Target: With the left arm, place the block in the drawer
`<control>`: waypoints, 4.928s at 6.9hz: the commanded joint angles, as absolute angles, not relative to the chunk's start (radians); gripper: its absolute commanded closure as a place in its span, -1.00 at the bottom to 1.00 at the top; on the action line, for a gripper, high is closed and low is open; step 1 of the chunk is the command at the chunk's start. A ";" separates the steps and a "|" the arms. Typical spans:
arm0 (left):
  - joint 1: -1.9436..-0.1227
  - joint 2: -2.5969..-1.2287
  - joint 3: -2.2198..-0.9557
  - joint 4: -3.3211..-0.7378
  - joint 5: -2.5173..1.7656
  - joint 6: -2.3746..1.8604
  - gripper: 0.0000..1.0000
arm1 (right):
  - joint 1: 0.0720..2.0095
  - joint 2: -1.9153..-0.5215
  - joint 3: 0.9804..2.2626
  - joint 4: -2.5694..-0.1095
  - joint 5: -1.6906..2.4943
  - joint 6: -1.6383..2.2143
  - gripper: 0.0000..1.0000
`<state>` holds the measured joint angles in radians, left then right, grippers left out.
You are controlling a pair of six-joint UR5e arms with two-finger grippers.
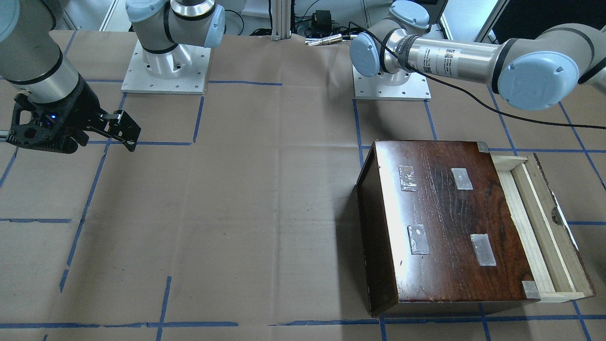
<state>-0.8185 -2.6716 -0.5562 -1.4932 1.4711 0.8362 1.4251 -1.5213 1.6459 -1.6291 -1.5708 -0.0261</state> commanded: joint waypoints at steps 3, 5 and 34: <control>-0.813 -2.463 -0.731 -1.548 1.486 0.836 0.35 | 1.425 -1.522 1.646 -1.629 -1.571 -0.026 -1.00; -0.816 -2.287 -0.884 -1.542 1.508 0.803 0.35 | 1.425 -1.520 1.646 -1.629 -1.571 -0.026 -1.00; -1.317 -1.589 -1.612 -1.495 1.546 0.077 -0.98 | 1.425 -1.520 1.646 -1.629 -1.571 -0.026 -1.00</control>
